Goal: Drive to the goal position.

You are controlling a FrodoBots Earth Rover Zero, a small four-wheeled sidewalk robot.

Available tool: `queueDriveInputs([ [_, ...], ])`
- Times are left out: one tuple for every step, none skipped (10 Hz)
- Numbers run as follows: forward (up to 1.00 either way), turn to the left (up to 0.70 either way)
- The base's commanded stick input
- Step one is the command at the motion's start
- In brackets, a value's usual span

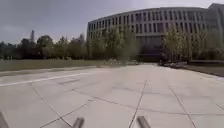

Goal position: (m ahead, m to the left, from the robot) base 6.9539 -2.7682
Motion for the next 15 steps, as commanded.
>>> queueDriveInputs([
  [0.70,0.00],
  [0.70,0.00],
  [0.70,0.00],
  [0.70,0.00],
  [0.70,0.00],
  [0.70,0.00],
  [0.70,0.00],
  [0.70,0.00],
  [0.70,0.00],
  [0.70,0.00],
  [0.70,0.00],
  [0.70,0.00],
  [0.70,0.00],
  [0.70,0.00],
  [0.70,0.00],
])
